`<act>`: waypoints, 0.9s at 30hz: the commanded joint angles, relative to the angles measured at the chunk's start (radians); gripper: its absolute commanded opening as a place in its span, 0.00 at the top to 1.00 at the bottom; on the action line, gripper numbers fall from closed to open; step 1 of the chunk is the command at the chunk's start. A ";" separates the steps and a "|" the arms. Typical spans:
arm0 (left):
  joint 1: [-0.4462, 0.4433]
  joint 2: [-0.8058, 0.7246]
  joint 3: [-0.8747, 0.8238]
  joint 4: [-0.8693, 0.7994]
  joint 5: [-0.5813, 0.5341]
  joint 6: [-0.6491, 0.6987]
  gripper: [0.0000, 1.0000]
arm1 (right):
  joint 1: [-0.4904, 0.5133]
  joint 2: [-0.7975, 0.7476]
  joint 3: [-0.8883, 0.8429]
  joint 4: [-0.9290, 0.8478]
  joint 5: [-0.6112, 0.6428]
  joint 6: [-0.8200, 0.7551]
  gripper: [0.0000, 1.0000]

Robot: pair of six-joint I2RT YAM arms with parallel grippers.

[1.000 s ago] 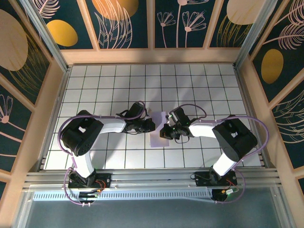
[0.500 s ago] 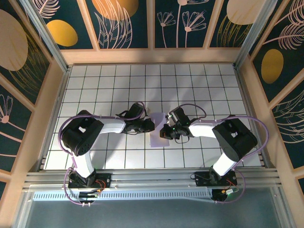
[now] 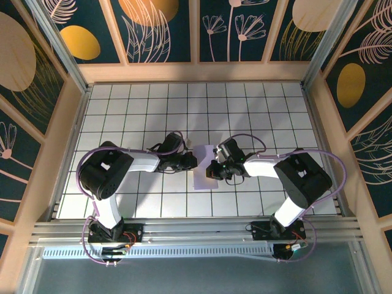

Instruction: Fold a paper plane with a square sheet of paper (fold left side to right side)

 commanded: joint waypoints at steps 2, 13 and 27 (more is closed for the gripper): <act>0.046 0.006 -0.013 0.005 -0.049 0.003 0.91 | -0.019 0.053 -0.069 -0.144 0.165 -0.029 1.00; 0.100 0.027 0.017 -0.002 -0.051 0.047 0.93 | -0.026 0.041 -0.077 -0.133 0.155 -0.029 1.00; 0.066 -0.160 -0.049 0.028 0.020 0.086 0.93 | -0.027 0.032 -0.077 -0.122 0.148 -0.024 1.00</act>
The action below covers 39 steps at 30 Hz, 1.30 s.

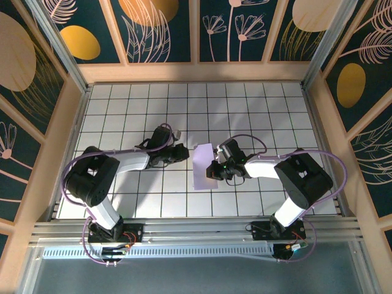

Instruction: Fold a paper plane with a square sheet of paper (fold left side to right side)

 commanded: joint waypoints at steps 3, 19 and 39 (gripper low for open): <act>-0.039 0.019 -0.003 0.087 0.090 -0.009 0.93 | -0.021 0.043 -0.058 -0.155 0.154 -0.009 1.00; -0.069 0.215 0.130 0.046 0.051 0.006 0.93 | -0.022 0.049 -0.059 -0.155 0.155 -0.012 1.00; -0.007 0.238 0.063 0.090 -0.019 -0.076 0.94 | -0.026 0.065 -0.059 -0.159 0.155 -0.023 1.00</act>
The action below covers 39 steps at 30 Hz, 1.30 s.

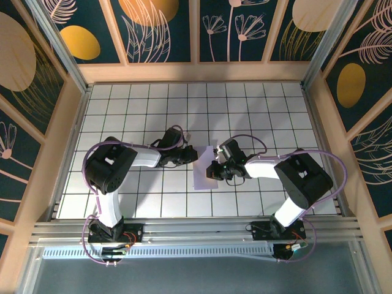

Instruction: Fold a paper plane with a square sheet of paper (fold left side to right side)

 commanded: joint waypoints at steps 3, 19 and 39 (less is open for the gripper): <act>0.059 0.028 -0.021 0.000 -0.062 -0.009 0.94 | -0.027 0.065 -0.056 -0.169 0.158 -0.023 1.00; 0.111 -0.046 -0.006 -0.016 -0.116 0.032 0.96 | -0.027 0.064 -0.051 -0.174 0.153 -0.020 1.00; 0.017 0.042 0.084 0.057 -0.011 -0.001 0.95 | -0.028 0.063 -0.052 -0.175 0.155 -0.020 1.00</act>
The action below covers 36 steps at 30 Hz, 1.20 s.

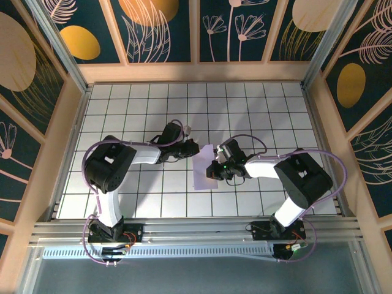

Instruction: Fold a paper plane with a square sheet of paper (fold left side to right side)

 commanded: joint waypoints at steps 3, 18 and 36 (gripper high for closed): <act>0.004 0.054 0.043 0.014 -0.024 -0.006 0.95 | -0.025 0.058 -0.054 -0.175 0.161 -0.020 1.00; 0.047 0.104 0.037 0.016 -0.130 -0.045 0.95 | -0.025 0.048 -0.067 -0.181 0.164 -0.022 1.00; 0.114 0.105 0.116 -0.031 -0.124 0.010 0.95 | -0.025 0.035 -0.074 -0.161 0.142 -0.005 1.00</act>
